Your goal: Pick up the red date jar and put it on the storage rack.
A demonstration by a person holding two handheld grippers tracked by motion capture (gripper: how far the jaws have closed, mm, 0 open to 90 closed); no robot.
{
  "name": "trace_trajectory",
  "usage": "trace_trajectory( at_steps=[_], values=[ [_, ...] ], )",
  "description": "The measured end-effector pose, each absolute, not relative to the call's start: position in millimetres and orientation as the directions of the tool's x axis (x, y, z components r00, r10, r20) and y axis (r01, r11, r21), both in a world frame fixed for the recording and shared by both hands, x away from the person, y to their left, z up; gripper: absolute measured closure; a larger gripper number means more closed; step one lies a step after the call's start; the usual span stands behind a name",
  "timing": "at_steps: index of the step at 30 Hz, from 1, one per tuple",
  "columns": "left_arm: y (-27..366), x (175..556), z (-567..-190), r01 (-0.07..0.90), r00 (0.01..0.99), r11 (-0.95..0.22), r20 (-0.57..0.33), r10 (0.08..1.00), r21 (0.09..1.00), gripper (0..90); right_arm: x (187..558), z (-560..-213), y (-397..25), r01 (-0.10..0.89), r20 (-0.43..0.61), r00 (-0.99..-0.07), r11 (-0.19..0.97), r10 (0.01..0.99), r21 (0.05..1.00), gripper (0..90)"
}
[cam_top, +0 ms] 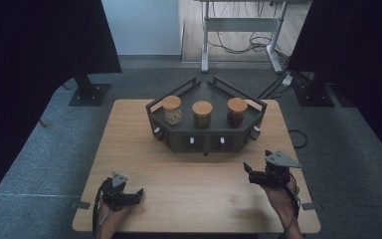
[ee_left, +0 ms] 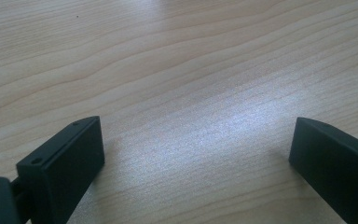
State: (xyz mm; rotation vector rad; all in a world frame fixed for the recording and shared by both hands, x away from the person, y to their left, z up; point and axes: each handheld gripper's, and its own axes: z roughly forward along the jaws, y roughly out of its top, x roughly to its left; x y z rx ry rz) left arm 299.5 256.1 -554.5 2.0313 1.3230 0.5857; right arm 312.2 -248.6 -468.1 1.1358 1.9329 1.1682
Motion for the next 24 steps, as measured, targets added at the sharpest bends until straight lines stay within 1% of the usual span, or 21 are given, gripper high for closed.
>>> trace_trajectory(
  at_steps=[24],
  values=[
    [256.1,299.5,-554.5,0.635,0.395,-0.292,0.024,0.918,0.715,2.8,305.5,-500.2,-257.5,0.403,-0.041,-0.423,0.228,0.905,0.886,8.4]
  ],
)
